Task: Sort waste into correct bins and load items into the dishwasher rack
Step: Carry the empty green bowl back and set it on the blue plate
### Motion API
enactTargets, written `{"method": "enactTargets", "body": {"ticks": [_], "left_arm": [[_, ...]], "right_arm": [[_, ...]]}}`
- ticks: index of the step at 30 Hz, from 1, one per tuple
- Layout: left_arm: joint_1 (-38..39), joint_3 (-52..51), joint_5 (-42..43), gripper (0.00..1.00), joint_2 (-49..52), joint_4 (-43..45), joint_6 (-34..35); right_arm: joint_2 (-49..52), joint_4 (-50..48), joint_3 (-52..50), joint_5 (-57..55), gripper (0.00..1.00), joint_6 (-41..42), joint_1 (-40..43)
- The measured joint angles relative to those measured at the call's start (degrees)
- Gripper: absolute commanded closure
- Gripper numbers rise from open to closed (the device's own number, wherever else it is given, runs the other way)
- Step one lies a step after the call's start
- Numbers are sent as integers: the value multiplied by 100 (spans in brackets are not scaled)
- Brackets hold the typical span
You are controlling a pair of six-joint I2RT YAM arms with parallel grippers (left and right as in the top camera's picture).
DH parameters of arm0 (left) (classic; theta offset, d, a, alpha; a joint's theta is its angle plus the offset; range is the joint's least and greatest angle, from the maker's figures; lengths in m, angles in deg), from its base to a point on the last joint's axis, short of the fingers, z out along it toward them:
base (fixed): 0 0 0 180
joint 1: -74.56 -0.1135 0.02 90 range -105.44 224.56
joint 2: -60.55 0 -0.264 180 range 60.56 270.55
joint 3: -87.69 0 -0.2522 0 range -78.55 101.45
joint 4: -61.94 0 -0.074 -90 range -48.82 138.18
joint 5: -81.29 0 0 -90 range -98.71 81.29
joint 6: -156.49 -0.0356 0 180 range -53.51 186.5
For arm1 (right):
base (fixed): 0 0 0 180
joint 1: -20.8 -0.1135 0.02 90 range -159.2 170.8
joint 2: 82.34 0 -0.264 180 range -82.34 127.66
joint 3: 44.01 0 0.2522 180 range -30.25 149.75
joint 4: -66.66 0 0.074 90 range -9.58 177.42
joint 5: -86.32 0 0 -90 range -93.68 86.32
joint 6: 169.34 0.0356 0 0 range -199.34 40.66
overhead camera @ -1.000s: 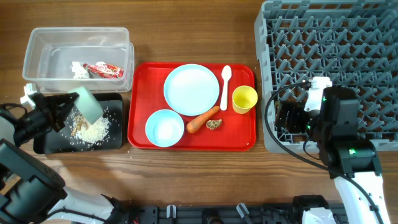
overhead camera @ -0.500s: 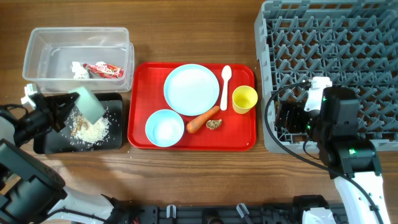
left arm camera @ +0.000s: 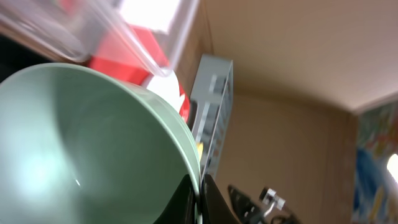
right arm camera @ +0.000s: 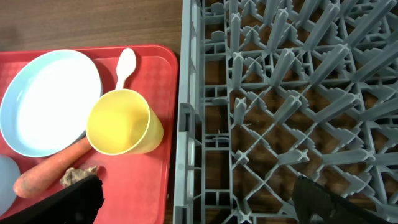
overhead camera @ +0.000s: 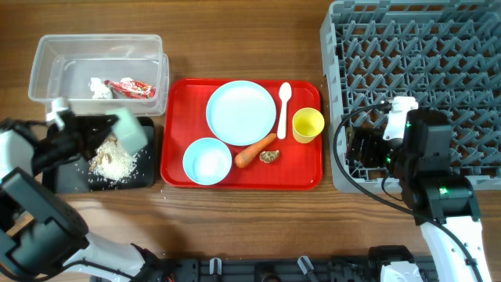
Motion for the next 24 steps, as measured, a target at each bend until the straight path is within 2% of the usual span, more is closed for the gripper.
{"method": "enactTargets", "body": {"ticks": [7,13,19,24], "left_arm": [[1379,0,-214,96,-476,365,-96],[2894,-2,-874,96,-741,2063,531],[4607,-2,-2575,96,-741,3340,1263],[5801,-2,-4103,96,-741,3705,1556]], "right_arm": [[0,-2,0,-2,0,0,0],[0,-20,0,-2,0,2,0],[0,-20,0,0,0,2,0],[0,-20,0,-2,0,2,0]]}}
